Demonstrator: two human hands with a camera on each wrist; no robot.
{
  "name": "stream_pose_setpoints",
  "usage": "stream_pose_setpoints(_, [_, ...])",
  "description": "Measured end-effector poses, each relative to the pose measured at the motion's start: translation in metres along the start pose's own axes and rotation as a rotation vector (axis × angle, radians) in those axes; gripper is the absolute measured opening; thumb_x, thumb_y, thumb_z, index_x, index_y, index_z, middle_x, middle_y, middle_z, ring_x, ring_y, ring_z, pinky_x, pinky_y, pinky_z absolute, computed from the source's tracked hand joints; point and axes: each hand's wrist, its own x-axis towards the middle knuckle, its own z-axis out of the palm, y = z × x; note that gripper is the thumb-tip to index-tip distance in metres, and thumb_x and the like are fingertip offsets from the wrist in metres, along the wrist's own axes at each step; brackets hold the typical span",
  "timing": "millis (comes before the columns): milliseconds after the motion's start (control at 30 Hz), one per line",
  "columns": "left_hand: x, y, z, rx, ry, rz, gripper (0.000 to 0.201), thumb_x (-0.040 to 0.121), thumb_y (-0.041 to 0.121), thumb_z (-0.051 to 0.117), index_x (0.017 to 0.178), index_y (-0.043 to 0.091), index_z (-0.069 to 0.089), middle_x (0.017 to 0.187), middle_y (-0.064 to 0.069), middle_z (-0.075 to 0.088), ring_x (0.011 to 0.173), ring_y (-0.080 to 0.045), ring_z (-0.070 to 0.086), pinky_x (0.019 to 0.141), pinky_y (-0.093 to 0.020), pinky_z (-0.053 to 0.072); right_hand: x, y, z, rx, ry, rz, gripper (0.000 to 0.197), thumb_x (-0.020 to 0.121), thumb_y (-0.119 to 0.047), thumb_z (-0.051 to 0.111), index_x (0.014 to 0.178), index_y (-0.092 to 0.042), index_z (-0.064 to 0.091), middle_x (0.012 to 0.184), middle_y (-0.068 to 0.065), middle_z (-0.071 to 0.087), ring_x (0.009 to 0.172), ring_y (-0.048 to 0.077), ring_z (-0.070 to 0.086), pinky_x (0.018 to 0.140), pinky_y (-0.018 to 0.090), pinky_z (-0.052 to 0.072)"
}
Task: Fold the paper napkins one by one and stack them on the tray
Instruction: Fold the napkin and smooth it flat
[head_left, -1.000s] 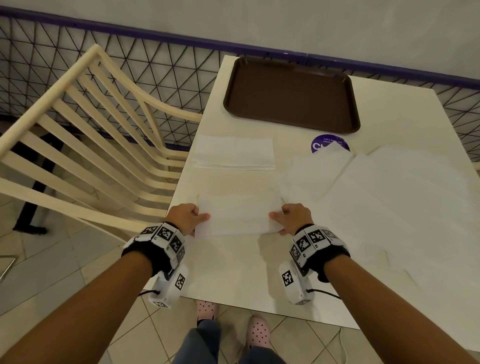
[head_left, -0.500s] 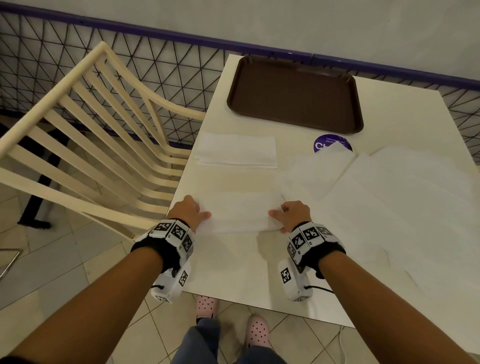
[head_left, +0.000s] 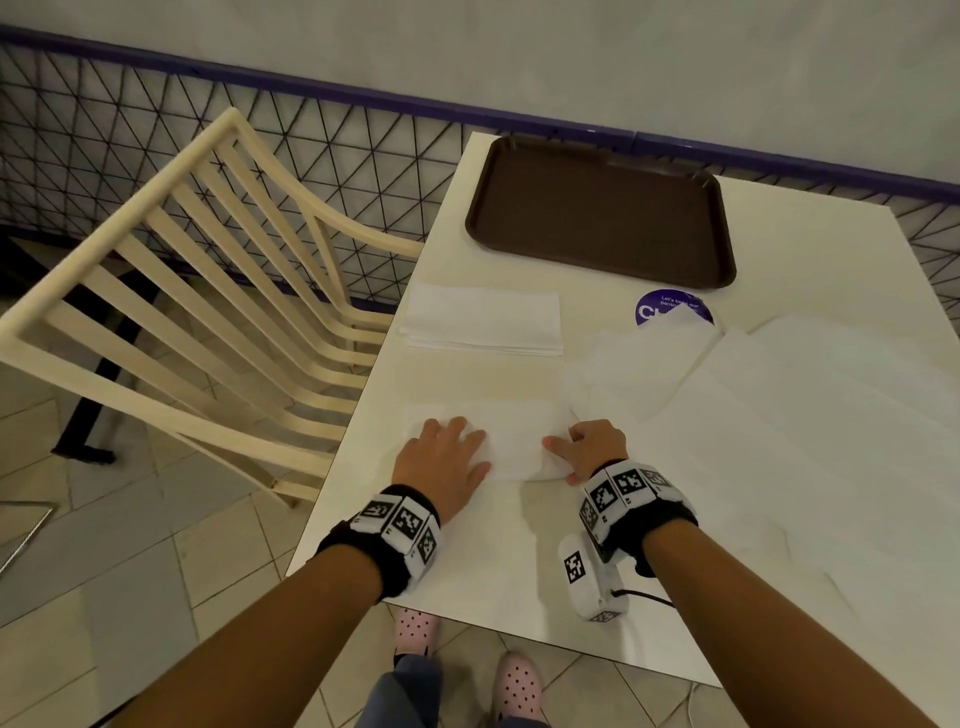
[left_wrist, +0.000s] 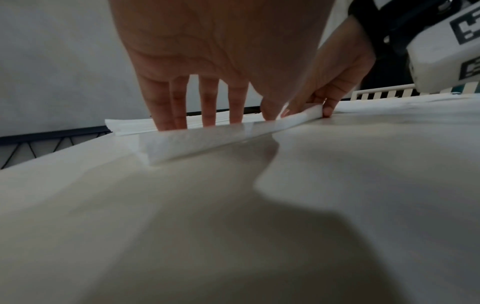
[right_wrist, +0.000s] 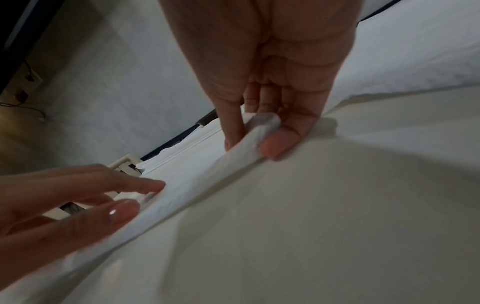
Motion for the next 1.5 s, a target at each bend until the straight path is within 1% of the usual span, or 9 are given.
stream_pose_setpoints(400, [-0.004, 0.002, 0.001, 0.065, -0.028, -0.024, 0.055, 0.097, 0.051, 0.024, 0.146, 0.027, 0.017, 0.153, 0.002, 0.015, 0.135, -0.024, 0.025, 0.1, -0.034, 0.036, -0.001, -0.001, 0.002, -0.032, 0.014, -0.019, 0.052, 0.088, -0.033, 0.059, 0.052, -0.016, 0.026, 0.053, 0.001, 0.034, 0.05, 0.022, 0.041, 0.049, 0.022, 0.028])
stream_pose_setpoints(700, [-0.002, 0.005, -0.006, 0.068, -0.079, -0.106, 0.059, 0.094, 0.055, 0.03, 0.143, 0.022, 0.023, 0.146, 0.002, 0.023, 0.126, -0.023, 0.032, 0.086, -0.031, 0.044, -0.014, -0.009, -0.004, 0.031, 0.0, -0.01, 0.043, 0.088, -0.032, 0.06, 0.057, -0.012, 0.038, 0.061, 0.003, 0.044, 0.076, 0.029, 0.052, 0.058, 0.03, 0.04])
stream_pose_setpoints(767, [-0.001, 0.005, -0.008, 0.056, -0.09, -0.129, 0.06, 0.093, 0.056, 0.032, 0.142, 0.021, 0.025, 0.145, 0.003, 0.024, 0.125, -0.022, 0.032, 0.083, -0.03, 0.045, -0.025, -0.011, -0.005, 0.052, 0.039, -0.063, 0.025, 0.09, -0.03, 0.059, 0.094, -0.006, 0.055, 0.094, 0.011, 0.058, 0.098, 0.031, 0.055, 0.082, 0.034, 0.045])
stream_pose_setpoints(833, [-0.001, 0.006, -0.009, 0.052, -0.096, -0.141, 0.061, 0.093, 0.057, 0.032, 0.142, 0.021, 0.025, 0.145, 0.003, 0.024, 0.125, -0.022, 0.032, 0.081, -0.029, 0.045, -0.044, -0.012, -0.003, -0.068, 0.137, -0.196, 0.049, 0.092, -0.029, 0.055, 0.132, -0.006, 0.039, 0.129, 0.015, 0.043, 0.119, 0.03, 0.046, 0.099, 0.033, 0.038])
stream_pose_setpoints(900, [-0.002, 0.007, -0.009, 0.042, -0.1, -0.153, 0.062, 0.093, 0.057, 0.032, 0.142, 0.02, 0.025, 0.145, 0.003, 0.023, 0.126, -0.023, 0.032, 0.083, -0.03, 0.045, -0.06, -0.011, 0.008, -0.344, 0.246, -0.402, 0.056, 0.095, -0.031, 0.047, 0.144, -0.012, 0.028, 0.143, 0.015, 0.031, 0.13, 0.029, 0.037, 0.107, 0.036, 0.032])
stream_pose_setpoints(967, [-0.003, 0.009, -0.009, 0.035, -0.093, -0.171, 0.063, 0.093, 0.058, 0.031, 0.143, 0.019, 0.024, 0.145, 0.002, 0.023, 0.125, -0.023, 0.033, 0.084, -0.03, 0.045, -0.077, -0.007, 0.027, -0.483, 0.208, -0.634, 0.049, 0.096, -0.028, 0.046, 0.141, -0.011, 0.039, 0.145, 0.013, 0.038, 0.13, 0.03, 0.042, 0.104, 0.041, 0.037])
stream_pose_setpoints(1100, [-0.006, 0.008, -0.007, 0.062, -0.065, -0.214, 0.066, 0.092, 0.059, 0.029, 0.142, 0.016, 0.025, 0.144, 0.001, 0.026, 0.122, -0.023, 0.036, 0.083, -0.03, 0.046, -0.092, -0.009, 0.052, -0.613, 0.017, -0.631, 0.052, 0.089, -0.025, 0.026, 0.118, -0.008, 0.065, 0.128, 0.005, 0.061, 0.122, 0.02, 0.056, 0.097, 0.035, 0.047])
stream_pose_setpoints(1233, [-0.008, 0.006, -0.004, 0.062, -0.048, -0.257, 0.068, 0.09, 0.062, 0.029, 0.14, 0.015, 0.028, 0.142, -0.001, 0.029, 0.121, -0.023, 0.038, 0.084, -0.031, 0.047, -0.084, 0.002, 0.051, -0.707, -0.137, -0.618, 0.053, 0.102, -0.025, 0.012, 0.149, -0.004, 0.001, 0.158, 0.01, -0.006, 0.147, 0.022, -0.003, 0.119, 0.036, -0.001])
stream_pose_setpoints(1500, [-0.022, 0.001, -0.004, 0.035, -0.082, -0.328, 0.059, 0.095, 0.052, 0.029, 0.142, 0.016, 0.025, 0.143, -0.005, 0.028, 0.125, -0.024, 0.037, 0.094, -0.034, 0.041, -0.075, 0.024, 0.011, -0.733, -0.195, -0.489, 0.051, 0.103, -0.019, 0.011, 0.148, -0.003, -0.004, 0.157, 0.009, -0.013, 0.147, 0.019, -0.006, 0.119, 0.031, -0.001])
